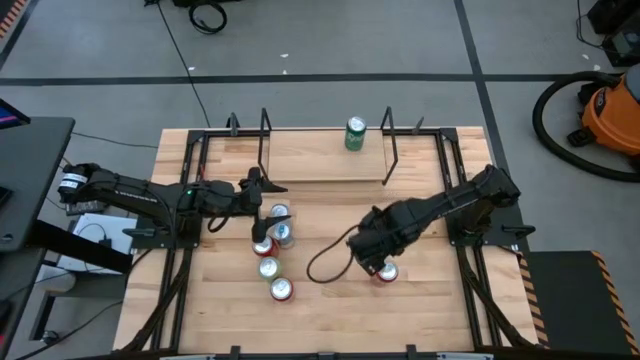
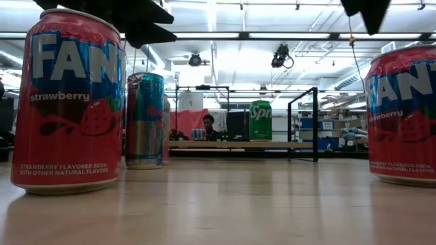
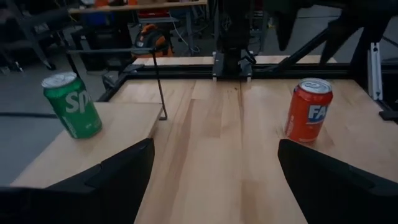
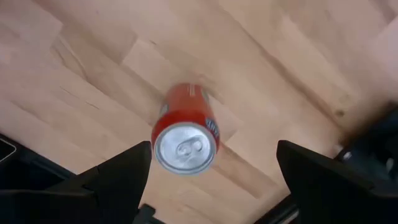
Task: Place canned beverage on shelf
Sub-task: Put the right red soda can on the shelf
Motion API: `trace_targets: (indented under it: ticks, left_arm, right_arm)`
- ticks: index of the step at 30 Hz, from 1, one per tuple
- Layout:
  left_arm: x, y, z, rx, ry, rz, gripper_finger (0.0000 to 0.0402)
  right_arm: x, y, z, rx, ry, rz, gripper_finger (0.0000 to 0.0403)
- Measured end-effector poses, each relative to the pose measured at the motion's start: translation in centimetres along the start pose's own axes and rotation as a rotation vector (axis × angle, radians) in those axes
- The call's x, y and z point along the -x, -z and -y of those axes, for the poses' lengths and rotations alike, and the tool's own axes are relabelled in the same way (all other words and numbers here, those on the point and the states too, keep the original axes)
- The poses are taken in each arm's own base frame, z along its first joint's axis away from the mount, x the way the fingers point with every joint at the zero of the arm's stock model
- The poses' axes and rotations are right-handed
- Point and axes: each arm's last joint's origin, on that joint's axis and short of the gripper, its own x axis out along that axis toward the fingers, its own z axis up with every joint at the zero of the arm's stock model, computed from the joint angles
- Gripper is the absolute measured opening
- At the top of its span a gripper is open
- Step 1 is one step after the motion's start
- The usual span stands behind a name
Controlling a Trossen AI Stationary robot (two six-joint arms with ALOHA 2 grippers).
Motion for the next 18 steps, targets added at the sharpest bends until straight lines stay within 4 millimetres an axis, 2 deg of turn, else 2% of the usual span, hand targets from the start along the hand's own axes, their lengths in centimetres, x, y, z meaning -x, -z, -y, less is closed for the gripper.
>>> trace_targets:
  ticks: [7, 12, 18]
  left_arm:
    - [0.1, -0.9, -0.3, -0.083, -0.099, 0.084, 0.0354]
    - [0.4, -1.5, -0.3, -0.129, -0.101, 0.136, 0.0354]
    - [0.4, -1.5, 0.0, -0.143, -0.065, 0.144, 0.0354]
  right_arm:
    - [-2.0, 1.7, -1.1, -0.110, -0.028, -0.001, 0.0358]
    - [-3.3, 2.3, -1.2, -0.228, -0.008, -0.023, 0.0358]
    - [-3.6, 2.2, -1.7, -0.360, -0.052, -0.001, 0.0358]
